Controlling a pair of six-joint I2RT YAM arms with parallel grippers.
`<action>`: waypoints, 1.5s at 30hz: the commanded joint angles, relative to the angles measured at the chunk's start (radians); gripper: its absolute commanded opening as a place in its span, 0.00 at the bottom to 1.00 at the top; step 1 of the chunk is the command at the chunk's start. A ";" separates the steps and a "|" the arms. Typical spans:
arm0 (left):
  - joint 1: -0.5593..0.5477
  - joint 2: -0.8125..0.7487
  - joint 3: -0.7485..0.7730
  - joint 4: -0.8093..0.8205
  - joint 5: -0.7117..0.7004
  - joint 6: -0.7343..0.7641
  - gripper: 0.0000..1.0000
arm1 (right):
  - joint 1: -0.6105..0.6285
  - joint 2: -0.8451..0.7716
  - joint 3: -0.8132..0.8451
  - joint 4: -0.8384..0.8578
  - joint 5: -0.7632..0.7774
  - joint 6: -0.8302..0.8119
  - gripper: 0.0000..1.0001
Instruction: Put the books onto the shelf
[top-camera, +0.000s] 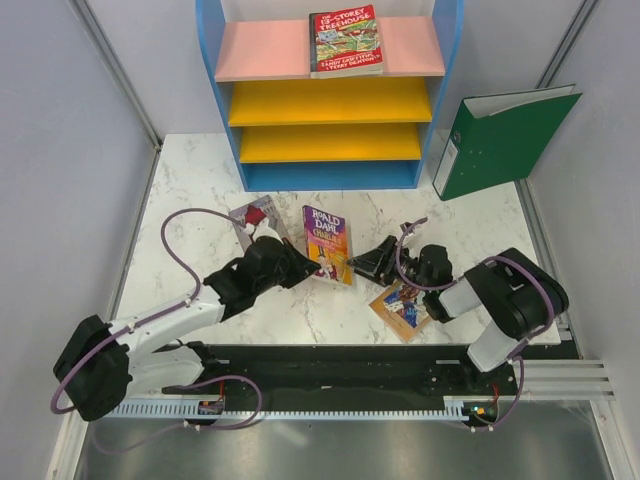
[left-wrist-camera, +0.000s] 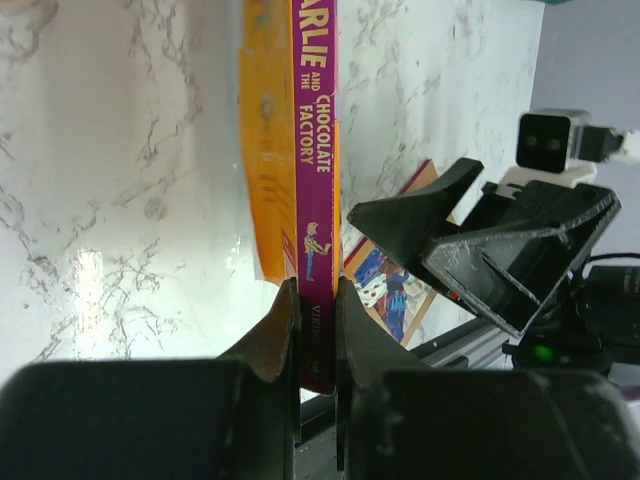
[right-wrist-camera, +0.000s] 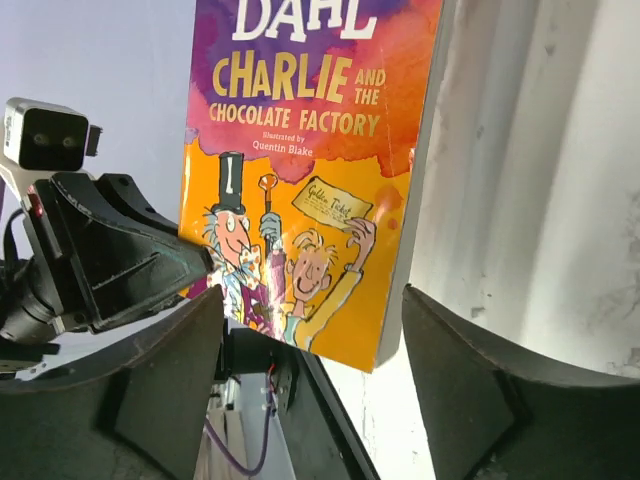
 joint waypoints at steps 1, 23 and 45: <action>0.013 -0.043 0.132 -0.121 -0.055 0.107 0.02 | -0.002 -0.177 0.013 -0.181 0.082 -0.162 0.79; 0.237 0.187 0.744 -0.200 0.464 0.382 0.02 | -0.004 -0.435 0.039 -0.675 0.331 -0.309 0.89; 0.335 0.599 0.669 0.744 0.843 -0.195 0.02 | -0.003 -0.402 0.030 -0.644 0.315 -0.287 0.89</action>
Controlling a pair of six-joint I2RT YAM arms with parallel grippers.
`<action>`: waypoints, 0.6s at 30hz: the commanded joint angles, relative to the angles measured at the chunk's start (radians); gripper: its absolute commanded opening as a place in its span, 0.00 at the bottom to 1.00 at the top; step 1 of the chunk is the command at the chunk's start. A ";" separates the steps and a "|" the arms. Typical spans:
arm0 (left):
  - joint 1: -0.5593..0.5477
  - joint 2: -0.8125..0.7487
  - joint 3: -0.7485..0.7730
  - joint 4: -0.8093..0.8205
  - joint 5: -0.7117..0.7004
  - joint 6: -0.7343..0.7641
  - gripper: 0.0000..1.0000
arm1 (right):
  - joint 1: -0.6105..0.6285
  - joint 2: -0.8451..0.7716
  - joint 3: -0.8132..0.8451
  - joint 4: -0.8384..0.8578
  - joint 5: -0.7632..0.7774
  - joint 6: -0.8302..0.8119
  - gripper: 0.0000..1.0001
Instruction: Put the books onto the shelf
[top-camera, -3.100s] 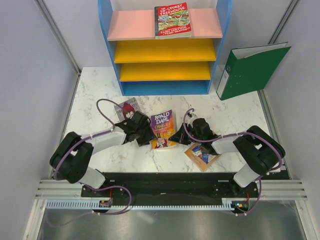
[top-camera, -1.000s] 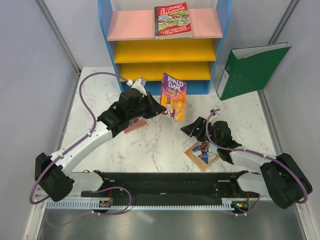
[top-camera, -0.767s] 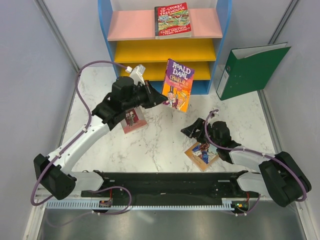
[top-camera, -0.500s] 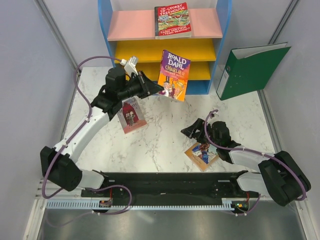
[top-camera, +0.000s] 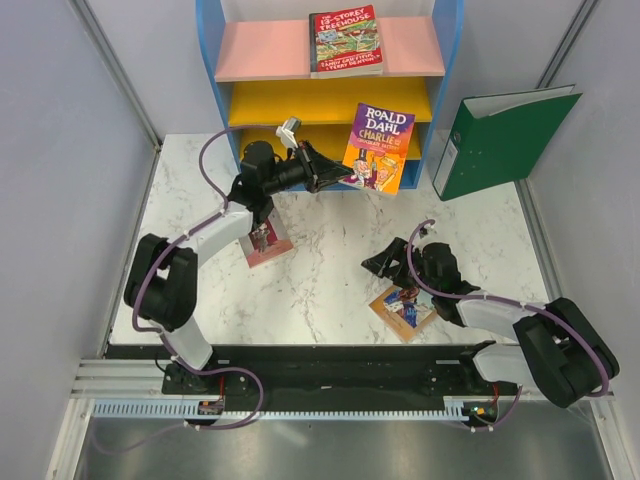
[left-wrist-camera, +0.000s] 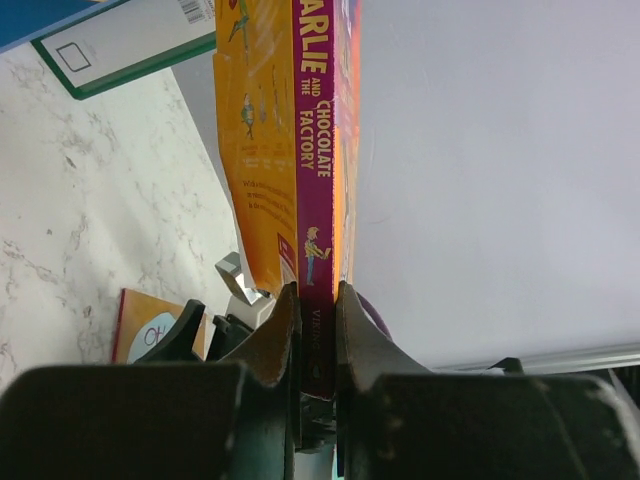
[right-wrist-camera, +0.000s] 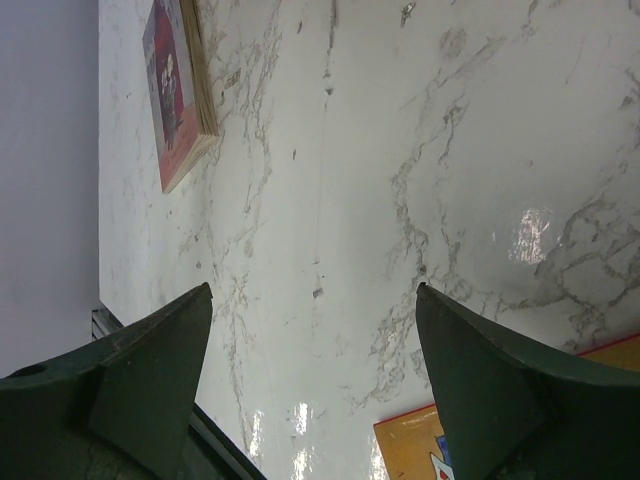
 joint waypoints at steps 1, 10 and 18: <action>0.002 0.036 0.053 0.213 0.037 -0.112 0.02 | -0.002 0.012 0.008 0.058 -0.001 0.008 0.89; 0.002 0.130 0.125 0.279 0.002 -0.187 0.02 | -0.002 0.038 0.000 0.085 -0.007 0.021 0.89; 0.012 0.217 0.260 0.268 -0.057 -0.254 0.02 | 0.000 0.049 0.001 0.092 -0.010 0.023 0.89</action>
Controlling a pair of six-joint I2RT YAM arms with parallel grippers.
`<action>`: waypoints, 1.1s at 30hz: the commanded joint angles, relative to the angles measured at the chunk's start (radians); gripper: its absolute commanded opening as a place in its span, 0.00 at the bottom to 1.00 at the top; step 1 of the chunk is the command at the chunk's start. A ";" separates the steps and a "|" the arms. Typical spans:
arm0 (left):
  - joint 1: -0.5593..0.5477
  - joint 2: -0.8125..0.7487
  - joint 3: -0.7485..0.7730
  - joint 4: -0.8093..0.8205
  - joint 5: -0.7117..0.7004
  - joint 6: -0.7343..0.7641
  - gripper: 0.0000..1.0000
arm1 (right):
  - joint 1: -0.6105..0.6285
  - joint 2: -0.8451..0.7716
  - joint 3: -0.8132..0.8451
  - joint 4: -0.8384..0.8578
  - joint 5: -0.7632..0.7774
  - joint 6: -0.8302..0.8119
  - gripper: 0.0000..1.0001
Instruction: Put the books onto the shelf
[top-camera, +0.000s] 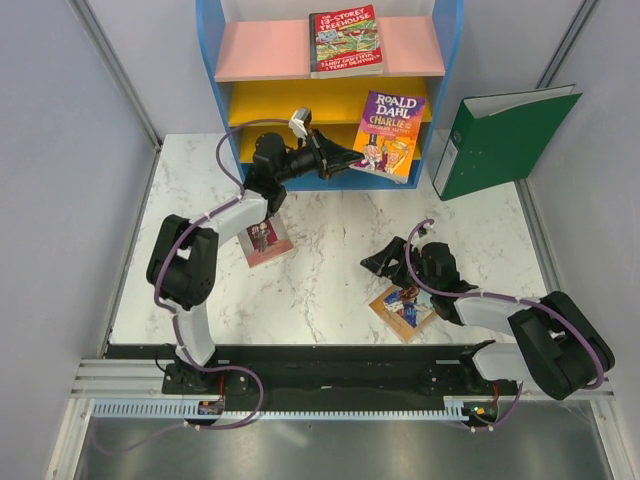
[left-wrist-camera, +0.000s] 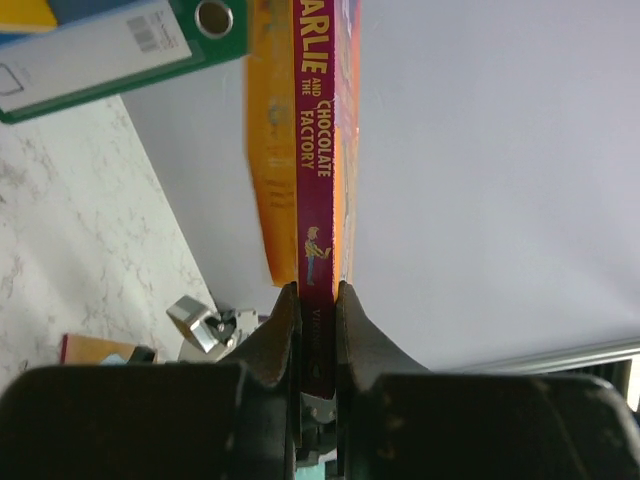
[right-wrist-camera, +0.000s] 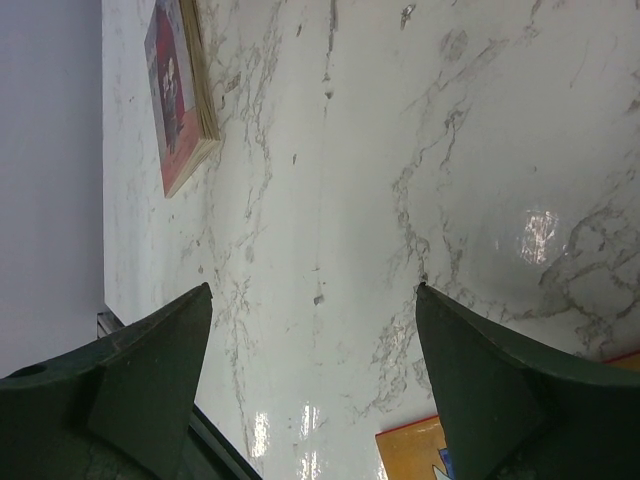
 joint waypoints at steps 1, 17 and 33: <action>0.020 0.035 0.137 0.092 -0.086 -0.076 0.02 | -0.002 0.007 0.002 0.043 -0.008 0.007 0.90; 0.043 0.178 0.370 -0.063 -0.216 -0.174 0.02 | -0.002 0.010 0.005 0.047 -0.016 0.005 0.91; 0.056 0.380 0.793 -0.410 -0.230 -0.211 0.19 | 0.000 -0.008 0.004 0.033 -0.010 -0.002 0.98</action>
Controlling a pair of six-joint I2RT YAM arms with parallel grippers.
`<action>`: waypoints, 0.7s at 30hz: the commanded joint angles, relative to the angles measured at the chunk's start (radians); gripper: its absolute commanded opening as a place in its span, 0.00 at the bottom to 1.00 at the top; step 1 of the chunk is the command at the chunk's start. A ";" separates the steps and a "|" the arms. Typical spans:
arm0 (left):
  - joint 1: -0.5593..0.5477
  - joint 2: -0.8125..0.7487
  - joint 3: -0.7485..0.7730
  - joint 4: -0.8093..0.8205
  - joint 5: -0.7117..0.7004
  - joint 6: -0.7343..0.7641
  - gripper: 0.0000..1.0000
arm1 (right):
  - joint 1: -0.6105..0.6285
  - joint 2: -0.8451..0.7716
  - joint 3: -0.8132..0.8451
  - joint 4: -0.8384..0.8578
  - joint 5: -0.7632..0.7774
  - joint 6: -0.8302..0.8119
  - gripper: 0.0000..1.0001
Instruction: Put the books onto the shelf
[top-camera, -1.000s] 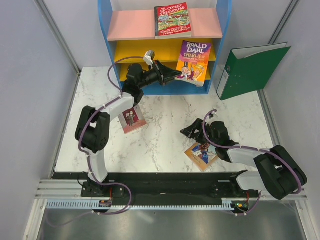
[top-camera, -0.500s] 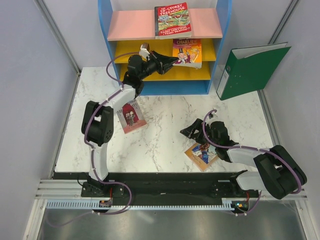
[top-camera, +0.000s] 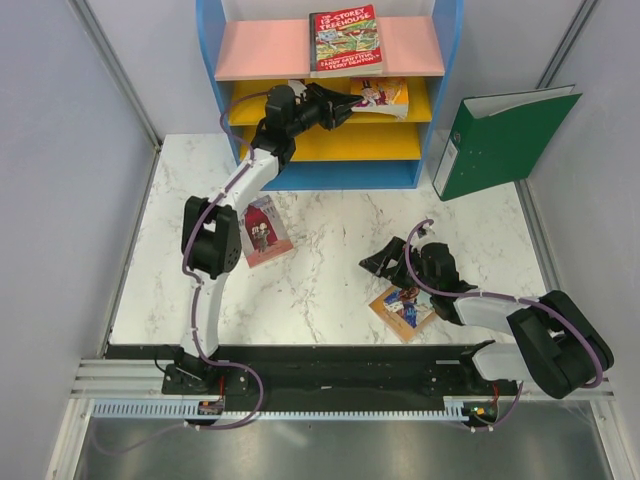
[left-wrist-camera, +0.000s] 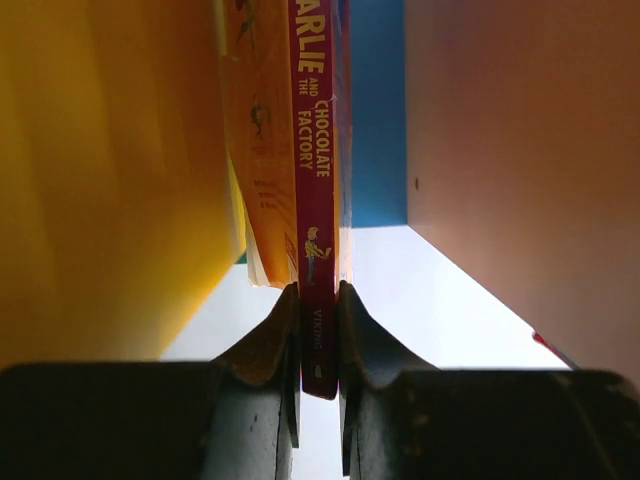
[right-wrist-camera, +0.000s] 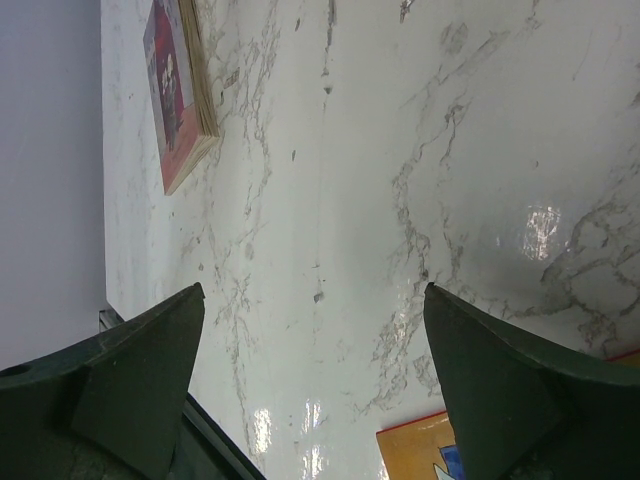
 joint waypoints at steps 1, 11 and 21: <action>0.010 0.025 0.103 -0.056 -0.021 -0.054 0.20 | 0.000 -0.019 -0.001 0.033 0.000 -0.008 0.98; 0.014 0.008 0.074 -0.110 -0.015 -0.092 0.36 | 0.000 -0.042 -0.018 0.050 0.005 -0.007 0.98; 0.013 -0.058 0.022 -0.188 -0.011 -0.129 0.49 | -0.002 -0.044 -0.019 0.056 0.000 -0.004 0.98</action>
